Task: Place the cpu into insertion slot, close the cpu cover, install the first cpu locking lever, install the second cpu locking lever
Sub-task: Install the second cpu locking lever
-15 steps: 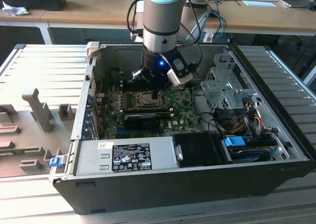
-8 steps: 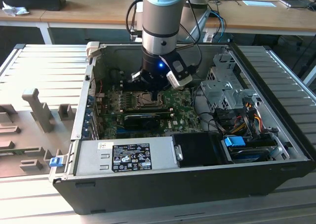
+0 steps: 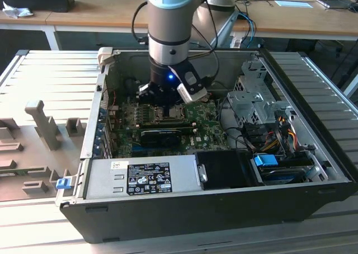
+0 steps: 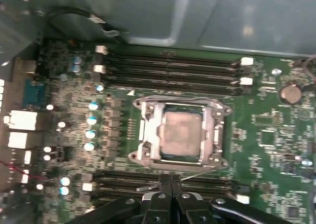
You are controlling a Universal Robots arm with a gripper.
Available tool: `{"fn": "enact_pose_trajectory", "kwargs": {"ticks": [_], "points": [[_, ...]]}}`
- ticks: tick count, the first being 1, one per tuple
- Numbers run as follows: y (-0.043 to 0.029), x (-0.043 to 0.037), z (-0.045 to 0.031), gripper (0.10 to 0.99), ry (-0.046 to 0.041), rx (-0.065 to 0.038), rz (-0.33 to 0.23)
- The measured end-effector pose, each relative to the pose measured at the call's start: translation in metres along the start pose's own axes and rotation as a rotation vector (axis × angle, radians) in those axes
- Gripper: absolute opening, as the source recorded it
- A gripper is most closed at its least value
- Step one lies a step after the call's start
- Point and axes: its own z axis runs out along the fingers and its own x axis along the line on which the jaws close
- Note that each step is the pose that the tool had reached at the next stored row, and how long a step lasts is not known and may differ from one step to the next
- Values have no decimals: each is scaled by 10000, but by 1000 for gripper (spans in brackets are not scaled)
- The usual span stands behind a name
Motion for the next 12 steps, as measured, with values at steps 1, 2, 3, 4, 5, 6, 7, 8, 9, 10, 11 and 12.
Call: {"fn": "enact_pose_trajectory", "kwargs": {"ticks": [1, 2, 3, 4, 5, 6, 7, 8, 9, 10, 11, 12], "points": [[-1, 20, 18, 106, 0, 0, -3], [-1, 26, 33, 106, 0, 0, -4], [-4, 31, 62, 106, 2, 0, -14], [-6, 34, 91, 106, 3, -1, -31], [-7, 37, 106, 106, 4, 0, -43], [-10, 46, 138, 106, 9, -1, -92], [-11, 55, 162, 106, 13, -3, -140], [-12, 65, 181, 106, 17, -6, -185], [-13, 86, 210, 106, 24, -12, -264], [-14, 128, 240, 106, 29, -56, -343], [-25, 141, 248, 106, 22, -123, -351], [-38, 149, 252, 106, 15, -192, -352]]}}
